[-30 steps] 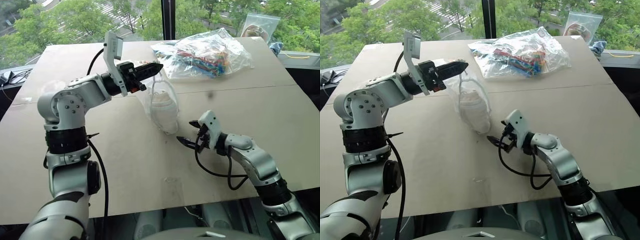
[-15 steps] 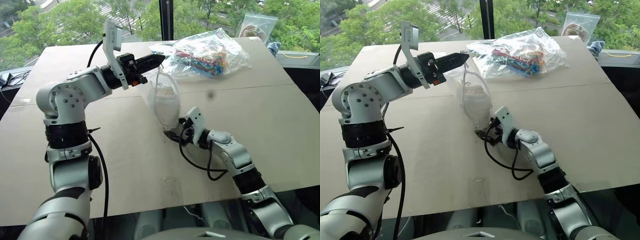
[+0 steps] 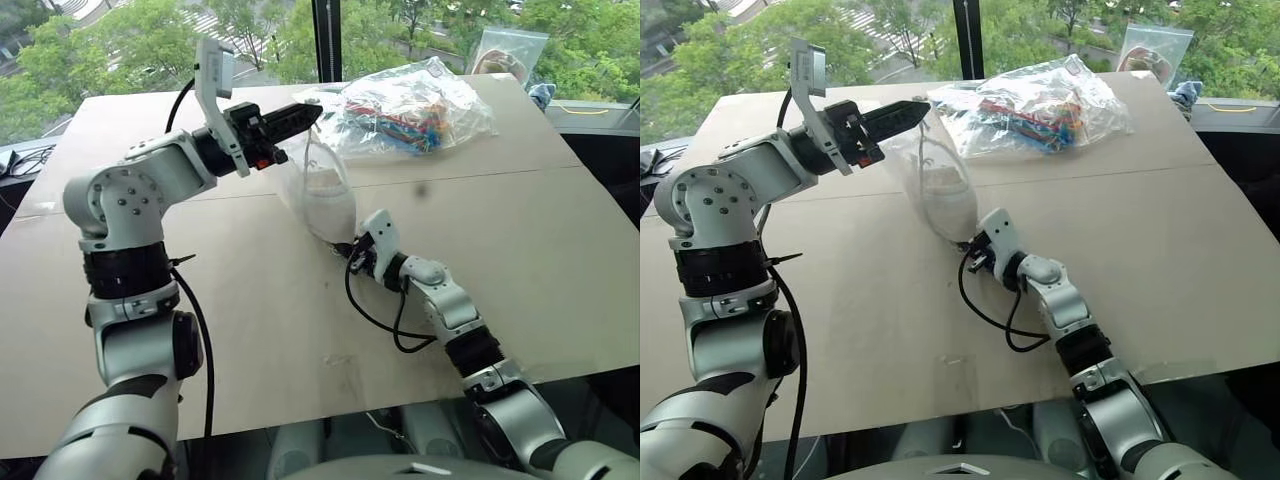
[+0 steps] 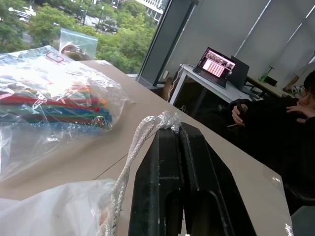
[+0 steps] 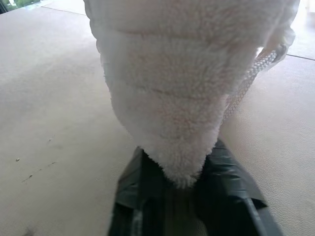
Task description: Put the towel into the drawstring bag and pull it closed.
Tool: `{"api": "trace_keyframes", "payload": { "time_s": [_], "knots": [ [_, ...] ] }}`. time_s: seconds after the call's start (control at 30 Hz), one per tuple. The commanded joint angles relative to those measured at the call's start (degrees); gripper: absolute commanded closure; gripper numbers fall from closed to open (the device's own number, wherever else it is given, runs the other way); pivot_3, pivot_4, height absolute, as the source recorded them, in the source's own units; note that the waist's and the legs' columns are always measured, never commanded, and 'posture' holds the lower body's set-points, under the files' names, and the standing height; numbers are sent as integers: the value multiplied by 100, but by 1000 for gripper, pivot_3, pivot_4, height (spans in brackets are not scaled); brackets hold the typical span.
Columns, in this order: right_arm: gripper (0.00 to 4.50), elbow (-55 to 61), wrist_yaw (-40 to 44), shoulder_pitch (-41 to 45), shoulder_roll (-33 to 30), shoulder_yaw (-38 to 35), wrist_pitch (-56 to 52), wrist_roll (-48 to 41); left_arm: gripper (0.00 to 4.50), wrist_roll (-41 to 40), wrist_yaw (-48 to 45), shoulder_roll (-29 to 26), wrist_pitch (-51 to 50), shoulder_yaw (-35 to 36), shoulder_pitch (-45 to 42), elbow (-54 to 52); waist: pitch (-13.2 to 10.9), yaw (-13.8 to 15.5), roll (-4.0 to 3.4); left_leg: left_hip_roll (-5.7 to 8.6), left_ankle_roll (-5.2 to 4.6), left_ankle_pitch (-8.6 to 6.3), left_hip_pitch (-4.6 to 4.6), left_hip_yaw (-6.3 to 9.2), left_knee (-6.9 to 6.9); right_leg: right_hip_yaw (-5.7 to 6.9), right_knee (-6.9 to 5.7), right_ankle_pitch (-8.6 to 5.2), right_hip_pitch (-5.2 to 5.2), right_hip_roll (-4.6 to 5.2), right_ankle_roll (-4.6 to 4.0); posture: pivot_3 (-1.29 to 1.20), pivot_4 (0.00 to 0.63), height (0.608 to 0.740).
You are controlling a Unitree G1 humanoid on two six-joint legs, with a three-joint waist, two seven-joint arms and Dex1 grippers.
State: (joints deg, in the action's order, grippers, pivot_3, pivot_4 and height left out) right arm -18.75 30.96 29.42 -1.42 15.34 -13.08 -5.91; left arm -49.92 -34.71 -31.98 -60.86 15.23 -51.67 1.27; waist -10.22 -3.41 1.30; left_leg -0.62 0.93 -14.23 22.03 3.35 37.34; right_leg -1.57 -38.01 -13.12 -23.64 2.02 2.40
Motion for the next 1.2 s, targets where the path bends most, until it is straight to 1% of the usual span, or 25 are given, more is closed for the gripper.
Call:
{"api": "trace_keyframes", "payload": {
  "time_s": [0.03, 0.17, 0.23, 0.3, 0.33, 0.43, 0.67, 0.8, 0.93, 1.13, 1.2],
  "knots": [
    [4413, 320, 145, -343, -249, 194, 23, 219, 4500, 98, 51, -80, 306, 209, -182, 125, 0, 8, 0, 1, 0, 0, 1, 0, 0, 1, 2, 0, 0, 1, 0, 0, 150, 740],
    [4413, 825, 491, -528, -396, 117, -303, -120, 4500, 148, 20, -82, 413, 178, -226, 248, 0, 56, 0, 2, 0, 0, 6, 2, -2, 4, 8, 0, -1, 3, 0, 0, 150, 740],
    [3721, 914, 706, -566, -450, 127, -448, -259, 4500, 126, -11, -41, 422, 124, -220, 221, 0, 86, 0, 2, 0, 0, 8, 2, -2, 4, 9, -1, -1, 3, 0, 0, 150, 740],
    [3106, 770, 517, -514, -432, 185, -342, -57, 4500, 71, -32, 1, 387, 88, -205, 156, 0, 93, 0, 2, 0, 0, 8, 2, -2, 4, 10, -1, -1, 3, 0, 0, 150, 740],
    [2597, 677, 415, -481, -405, 206, -289, 40, 4500, 60, -38, 11, 376, 77, -201, 133, 0, 94, 0, 2, 0, 0, 8, 2, -2, 5, 10, -1, -1, 3, 0, 0, 150, 740],
    [1323, 472, 365, -424, -275, 262, -202, 114, 4500, 32, -85, 1, 341, 55, -184, 51, 0, 78, 0, 1, 0, 0, 4, 1, -3, 4, 7, -1, -1, 2, 0, 0, 150, 740],
    [1323, 85, 275, -248, -89, 335, 80, 340, 4500, -95, -35, -84, 236, 205, -458, 74, 2, 19, 4, -3, 1, 1, -5, 3, -3, 1, 0, 0, 0, -5, 1, 0, 150, 740],
    [1323, -211, 65, -74, 7, 205, 304, 449, 4500, -183, 29, -91, 154, 225, -523, -7, 2, -66, 5, -4, 3, 2, -18, 2, -2, -2, -4, 1, 11, -7, 2, 0, 150, 740],
    [1323, -500, -131, 77, 51, 90, 536, 507, 4500, -243, 84, -73, 114, 230, -486, -97, 2, -62, 4, -9, 4, 3, -22, 3, -2, -3, -9, 2, 10, -14, 0, 0, 150, 740],
    [1323, -745, -183, 244, 120, 3, 679, 485, 4500, -311, 150, -59, 122, 204, -474, -123, 2, -53, 5, -5, 5, 3, -16, 1, -2, -5, -5, 3, 10, -8, -1, 0, 150, 740],
    [1859, -822, -146, 293, 119, 17, 643, 492, 4500, -304, 156, -71, 149, 204, -464, -112, 2, -55, 4, -5, 5, 3, -15, 2, -3, -4, -4, 3, 9, -7, -1, 0, 150, 740]
  ]
}}
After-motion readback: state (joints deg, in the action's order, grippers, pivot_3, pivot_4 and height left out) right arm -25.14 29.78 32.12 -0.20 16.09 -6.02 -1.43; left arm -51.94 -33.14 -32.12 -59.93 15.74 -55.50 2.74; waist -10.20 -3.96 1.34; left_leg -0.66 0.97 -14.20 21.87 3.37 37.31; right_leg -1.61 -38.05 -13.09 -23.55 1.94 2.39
